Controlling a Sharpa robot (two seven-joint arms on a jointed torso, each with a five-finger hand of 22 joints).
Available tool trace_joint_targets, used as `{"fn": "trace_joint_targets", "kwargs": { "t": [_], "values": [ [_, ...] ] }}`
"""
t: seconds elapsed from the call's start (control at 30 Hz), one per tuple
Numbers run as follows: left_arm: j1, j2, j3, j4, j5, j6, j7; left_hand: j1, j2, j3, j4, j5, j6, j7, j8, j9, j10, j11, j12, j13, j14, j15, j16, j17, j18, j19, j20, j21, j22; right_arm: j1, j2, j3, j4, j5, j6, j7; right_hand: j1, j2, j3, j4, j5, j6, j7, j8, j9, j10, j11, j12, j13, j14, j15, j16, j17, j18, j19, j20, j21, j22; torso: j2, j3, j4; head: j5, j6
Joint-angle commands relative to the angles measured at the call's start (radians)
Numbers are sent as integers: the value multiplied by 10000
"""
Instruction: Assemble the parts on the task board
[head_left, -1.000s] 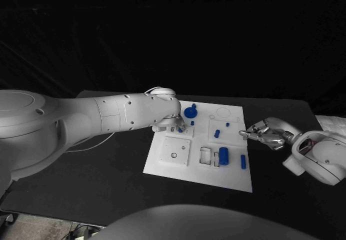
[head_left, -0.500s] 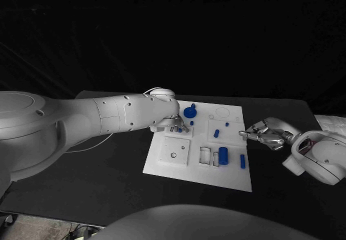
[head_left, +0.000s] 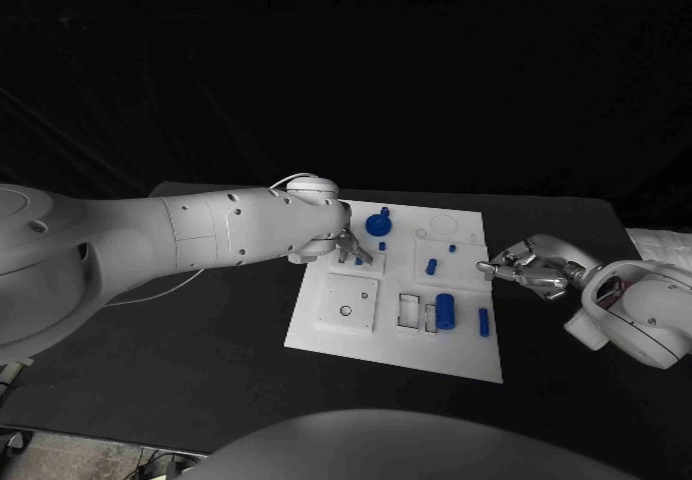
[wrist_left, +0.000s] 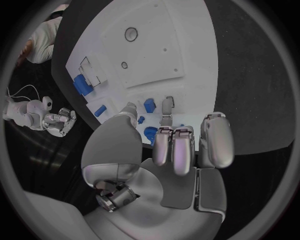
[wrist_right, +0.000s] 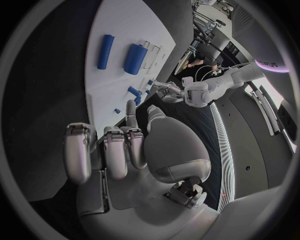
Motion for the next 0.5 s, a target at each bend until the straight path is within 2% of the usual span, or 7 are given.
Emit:
{"fn": "trace_joint_targets", "kwargs": {
  "t": [0.03, 0.1, 0.17, 0.23, 0.37, 0.43, 0.5],
  "values": [
    [297, -241, 56, 484, -8, -493, -815, 136, 125, -101, -17, -35, 85, -40, 110, 70, 753, -8, 129, 2147, 1033, 42, 26, 2634, -89, 234, 19, 114, 2012, -9, -10, -1, 6, -34, 52, 75, 95, 5, -78, -6, 45, -32, 42, -42, -15, 1059, 56, 38, 2633, 1025, 64, 34, 2629, 89, -56, 2, -59, 2117, 5, 0, -5, -2, -1],
    [519, -409, 73, 736, 399, -572, -603, 350, 249, -60, -24, -27, 105, -59, 180, 110, 906, -28, 380, 2404, 1033, 29, 26, 2634, -117, 293, 9, 246, 2055, -9, -14, -1, 7, -33, 5, 110, 90, 5, -85, -1, 43, -32, 44, -45, -16, 1059, 57, 38, 2633, 1025, 64, 34, 2629, 87, -51, 2, -54, 2119, 2, 4, 2, -28, -1],
    [799, -540, 84, 924, 949, -609, -424, 745, 614, 112, -41, 55, 113, -72, 189, 76, 1039, -39, 601, 2633, 1033, 26, 26, 2634, -165, 394, 1, 483, 2131, -9, -13, -1, 7, -32, -34, 142, 87, 5, -90, 3, 41, -31, 45, -48, -16, 1059, 58, 38, 2633, 1025, 65, 34, 2629, 83, -37, 3, -40, 2125, 1, 1, -2, -50, -1],
    [1064, -621, 90, 1023, 1436, -582, -332, 911, 882, 170, -28, 338, 122, -54, 68, -80, 1039, -24, 601, 2633, 1033, 36, 26, 2634, -204, 471, 2, 673, 2186, -9, -13, 0, 9, -31, -72, 180, 84, 5, -93, 6, 41, -30, 45, -49, -17, 1059, 58, 38, 2633, 1025, 65, 34, 2629, 77, -18, 3, -20, 2134, 6, 2, -5, -66, -1],
    [1597, -616, 93, 856, 1963, -249, -275, 1361, 1187, 283, -37, 1454, 310, -30, -240, -496, 1039, -8, 601, 2633, 1033, 53, 26, 2634, -226, 502, 29, 784, 2213, -8, 1, 0, 20, -24, -160, 282, 70, 9, -110, 18, 37, -20, 46, -53, -17, 1059, 60, 38, 2633, 1025, 65, 34, 2629, 68, 10, 3, 8, 2146, 1, 2, -19, -106, -1],
    [1761, -502, 91, 519, 1946, 91, -177, 1661, 1275, 414, -83, 1938, 294, -15, -456, -729, 1039, 25, 601, 2633, 1033, 71, 26, 2634, -237, 516, 36, 844, 2229, -8, 6, 0, 35, -20, -201, 338, 66, 11, -114, 20, 37, -17, 46, -54, -17, 1059, 60, 38, 2633, 1025, 65, 34, 2629, 64, 23, 3, 21, 2151, 1, 6, -19, -116, -1],
    [1829, -295, 58, 43, 1765, 384, 46, 2151, 1291, 662, -191, 2146, 302, 2, -686, -987, 1039, 36, 601, 2633, 1033, 80, 26, 2634, -254, 542, 47, 932, 2253, -8, 12, 1, 48, -10, -214, 385, 66, 12, -114, 21, 37, -17, 46, -55, -17, 1059, 60, 38, 2633, 1025, 65, 34, 2629, 62, 27, 3, 24, 2153, 16, 5, -20, -98, -1]
  ]
}}
